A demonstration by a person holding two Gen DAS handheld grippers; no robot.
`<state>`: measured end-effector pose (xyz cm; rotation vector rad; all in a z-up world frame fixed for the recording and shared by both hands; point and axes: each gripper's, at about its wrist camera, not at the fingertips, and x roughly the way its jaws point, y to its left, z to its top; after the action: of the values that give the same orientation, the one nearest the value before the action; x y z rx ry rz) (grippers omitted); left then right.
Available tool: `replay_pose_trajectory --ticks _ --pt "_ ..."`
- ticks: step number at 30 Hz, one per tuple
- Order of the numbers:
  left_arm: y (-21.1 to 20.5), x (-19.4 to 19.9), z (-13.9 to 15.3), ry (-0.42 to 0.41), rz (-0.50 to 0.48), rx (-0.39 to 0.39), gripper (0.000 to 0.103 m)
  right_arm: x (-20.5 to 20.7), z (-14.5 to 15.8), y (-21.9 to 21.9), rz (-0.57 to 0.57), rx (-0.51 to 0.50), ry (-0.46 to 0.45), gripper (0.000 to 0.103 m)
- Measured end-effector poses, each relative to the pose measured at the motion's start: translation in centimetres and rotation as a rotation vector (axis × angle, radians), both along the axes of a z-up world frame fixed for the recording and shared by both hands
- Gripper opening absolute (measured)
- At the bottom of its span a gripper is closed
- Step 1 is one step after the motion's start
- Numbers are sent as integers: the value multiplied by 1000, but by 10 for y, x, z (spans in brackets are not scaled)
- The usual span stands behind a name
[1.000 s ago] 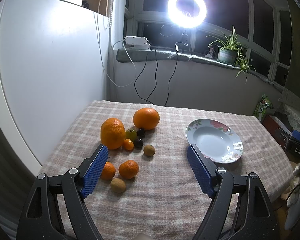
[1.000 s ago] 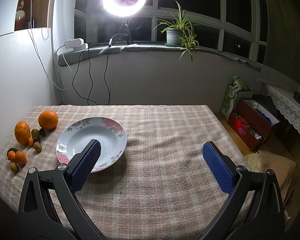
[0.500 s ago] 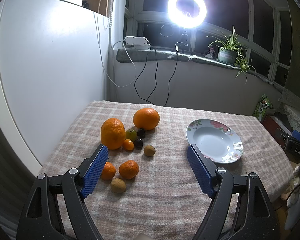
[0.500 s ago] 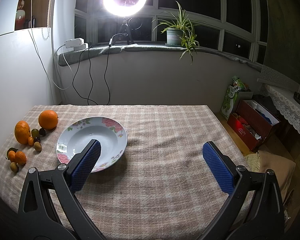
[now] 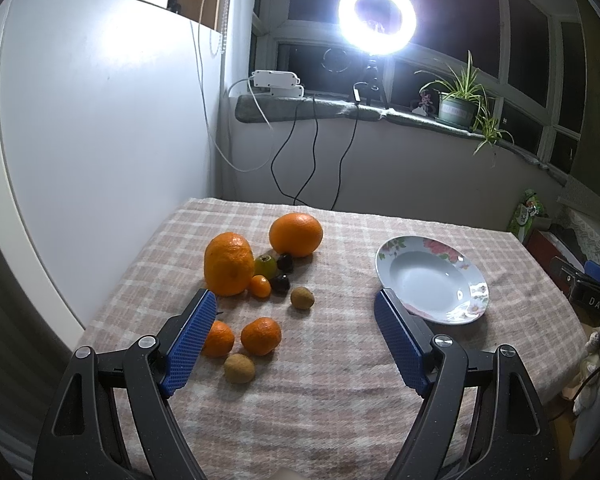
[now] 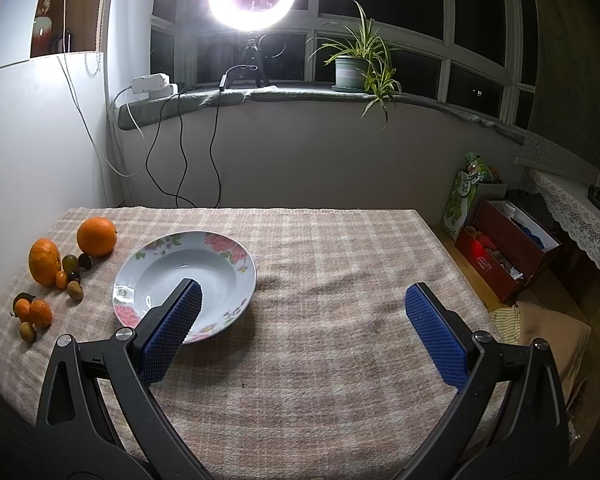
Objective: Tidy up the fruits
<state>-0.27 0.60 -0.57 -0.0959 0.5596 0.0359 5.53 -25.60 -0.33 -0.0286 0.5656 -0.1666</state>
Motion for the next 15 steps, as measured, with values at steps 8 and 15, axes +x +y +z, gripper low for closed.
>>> replay_pose_trajectory --ticks 8,15 --pt "16 -7 -17 41 25 2 81 2 -10 12 133 30 5 103" --pt "34 -16 -34 92 54 -16 81 9 -14 39 276 24 -3 103"
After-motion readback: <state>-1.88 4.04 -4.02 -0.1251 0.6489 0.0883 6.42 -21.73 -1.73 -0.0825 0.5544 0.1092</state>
